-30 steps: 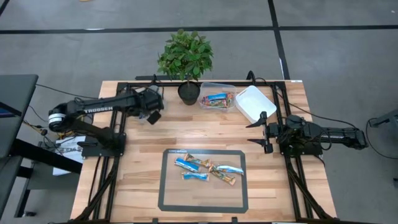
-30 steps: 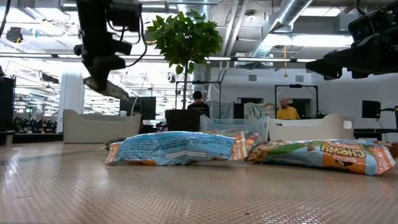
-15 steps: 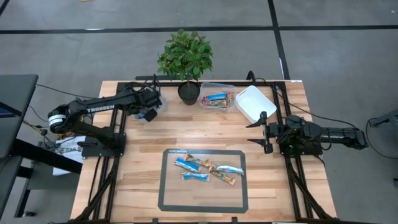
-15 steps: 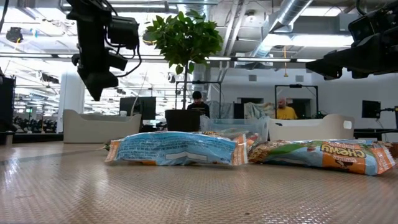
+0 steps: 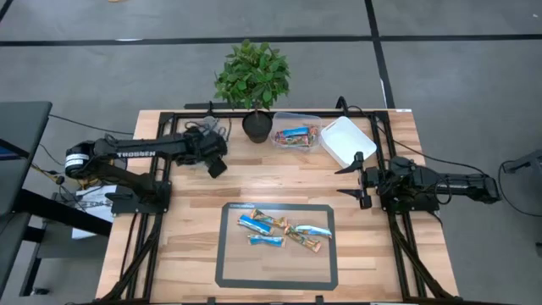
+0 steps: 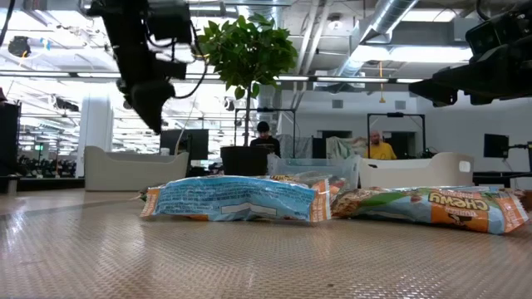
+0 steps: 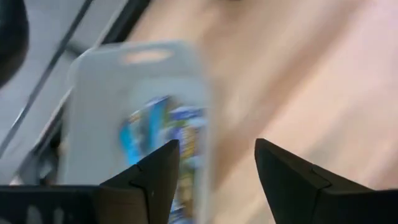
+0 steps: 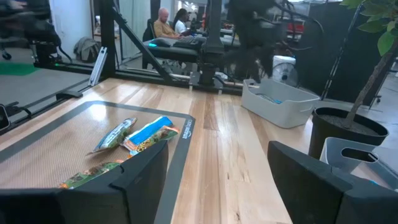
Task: Pick and place Granola Bars by type
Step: Put the yellow granola bar into the white bin
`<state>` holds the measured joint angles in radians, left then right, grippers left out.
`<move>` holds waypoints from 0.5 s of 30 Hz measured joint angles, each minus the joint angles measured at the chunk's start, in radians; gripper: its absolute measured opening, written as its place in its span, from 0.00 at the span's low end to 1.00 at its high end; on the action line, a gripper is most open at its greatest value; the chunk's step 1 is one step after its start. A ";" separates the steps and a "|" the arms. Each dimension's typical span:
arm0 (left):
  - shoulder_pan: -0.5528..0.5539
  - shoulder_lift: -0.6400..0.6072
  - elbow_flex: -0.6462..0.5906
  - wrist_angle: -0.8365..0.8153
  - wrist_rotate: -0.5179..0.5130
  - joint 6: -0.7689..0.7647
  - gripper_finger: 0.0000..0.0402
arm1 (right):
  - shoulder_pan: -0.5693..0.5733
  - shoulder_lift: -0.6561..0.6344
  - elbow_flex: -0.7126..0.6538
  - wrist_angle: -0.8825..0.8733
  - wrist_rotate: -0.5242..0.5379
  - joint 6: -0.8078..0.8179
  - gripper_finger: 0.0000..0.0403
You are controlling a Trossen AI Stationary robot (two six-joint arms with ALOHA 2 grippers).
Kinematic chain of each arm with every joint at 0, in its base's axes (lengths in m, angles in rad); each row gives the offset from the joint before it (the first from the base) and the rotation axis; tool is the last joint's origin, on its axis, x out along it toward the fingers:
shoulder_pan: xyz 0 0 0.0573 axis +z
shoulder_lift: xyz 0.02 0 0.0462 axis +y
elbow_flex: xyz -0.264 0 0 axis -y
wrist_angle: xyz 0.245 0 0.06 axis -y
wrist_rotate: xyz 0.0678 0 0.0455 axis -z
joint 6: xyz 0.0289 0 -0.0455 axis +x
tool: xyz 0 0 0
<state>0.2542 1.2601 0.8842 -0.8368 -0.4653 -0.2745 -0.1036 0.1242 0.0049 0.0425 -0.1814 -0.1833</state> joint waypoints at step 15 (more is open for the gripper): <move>-0.491 -0.016 0.000 0.266 0.243 0.159 0.48 | 0.000 0.000 0.000 0.000 0.000 0.000 0.67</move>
<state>-0.2372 1.2442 0.8845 -0.5707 -0.2222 -0.1154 -0.1032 0.1238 0.0049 0.0427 -0.1812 -0.1833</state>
